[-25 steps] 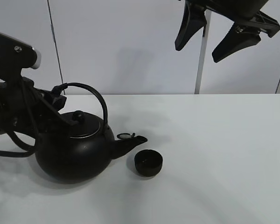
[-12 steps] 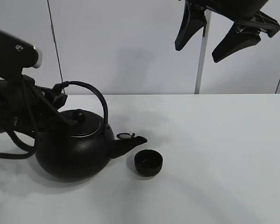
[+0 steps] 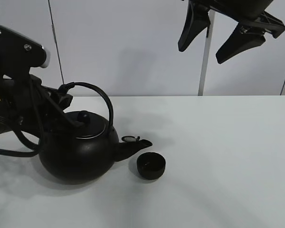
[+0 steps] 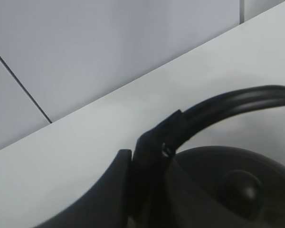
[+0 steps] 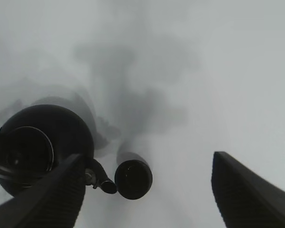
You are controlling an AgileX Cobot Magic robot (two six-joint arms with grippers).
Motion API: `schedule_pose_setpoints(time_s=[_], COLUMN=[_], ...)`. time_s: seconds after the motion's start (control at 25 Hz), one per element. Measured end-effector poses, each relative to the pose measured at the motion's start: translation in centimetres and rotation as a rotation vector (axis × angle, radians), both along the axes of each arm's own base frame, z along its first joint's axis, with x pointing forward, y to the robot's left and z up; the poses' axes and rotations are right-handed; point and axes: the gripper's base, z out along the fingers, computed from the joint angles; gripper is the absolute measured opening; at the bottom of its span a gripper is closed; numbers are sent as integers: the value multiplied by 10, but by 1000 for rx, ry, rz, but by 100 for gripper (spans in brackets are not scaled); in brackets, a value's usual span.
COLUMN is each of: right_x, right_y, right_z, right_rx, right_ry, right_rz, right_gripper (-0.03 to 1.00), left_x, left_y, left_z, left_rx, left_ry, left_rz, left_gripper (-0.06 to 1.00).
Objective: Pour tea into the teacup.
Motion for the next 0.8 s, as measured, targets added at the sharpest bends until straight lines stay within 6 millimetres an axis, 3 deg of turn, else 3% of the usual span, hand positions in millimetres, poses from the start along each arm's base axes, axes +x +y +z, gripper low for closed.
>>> schedule_pose_setpoints(time_s=[0.8], right_x=[0], right_y=[0], right_z=[0], right_rx=[0], right_ry=[0], right_rz=[0], right_gripper=[51], left_x=[0], left_y=[-1], left_z=[-2], left_rx=[69], left_ry=[1], left_rz=[-22], left_gripper=[11])
